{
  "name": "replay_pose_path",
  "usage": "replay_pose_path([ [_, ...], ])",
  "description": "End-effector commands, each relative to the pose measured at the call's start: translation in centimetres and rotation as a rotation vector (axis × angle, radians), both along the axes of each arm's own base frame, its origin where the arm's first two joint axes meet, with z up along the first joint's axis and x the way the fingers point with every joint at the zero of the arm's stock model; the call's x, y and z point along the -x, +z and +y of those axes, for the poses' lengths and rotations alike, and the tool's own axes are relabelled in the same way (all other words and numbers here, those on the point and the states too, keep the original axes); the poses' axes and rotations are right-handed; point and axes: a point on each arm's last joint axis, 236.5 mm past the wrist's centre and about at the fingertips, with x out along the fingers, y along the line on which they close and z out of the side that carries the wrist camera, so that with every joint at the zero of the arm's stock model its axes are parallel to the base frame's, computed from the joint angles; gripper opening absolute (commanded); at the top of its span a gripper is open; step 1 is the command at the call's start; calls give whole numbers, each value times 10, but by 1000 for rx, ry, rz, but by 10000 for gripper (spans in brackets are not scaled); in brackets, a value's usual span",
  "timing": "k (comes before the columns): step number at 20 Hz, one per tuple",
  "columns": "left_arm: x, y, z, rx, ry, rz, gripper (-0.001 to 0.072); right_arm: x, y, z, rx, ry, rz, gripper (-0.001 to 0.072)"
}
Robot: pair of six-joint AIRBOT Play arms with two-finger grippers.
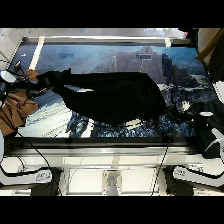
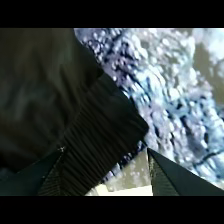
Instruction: Fold the clothes and pants, and hang the long-sleeved shirts on hangers.
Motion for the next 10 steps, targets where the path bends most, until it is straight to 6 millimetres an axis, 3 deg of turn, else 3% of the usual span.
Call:
replay_pose_path([
  [1,-1,0,-3,6,-2,-2,697,-26,3,0,-68,-54,-80,533],
  [2,-1,0,-3,6,-2,-2,698,-34,6,-6,-63,-70,-95,493],
  [4,-2,0,-2,4,1,-8,698,-49,18,-15,-40,-73,-133,119],
  [5,-4,1,-1,2,3,-14,698,-56,26,-19,-30,-72,-155,20],
  [7,-5,1,-2,5,5,-18,698,-73,44,-29,13,-59,-206,16],
  [10,-5,2,-2,8,6,-19,697,-108,91,-72,127,-102,-314,15],
])
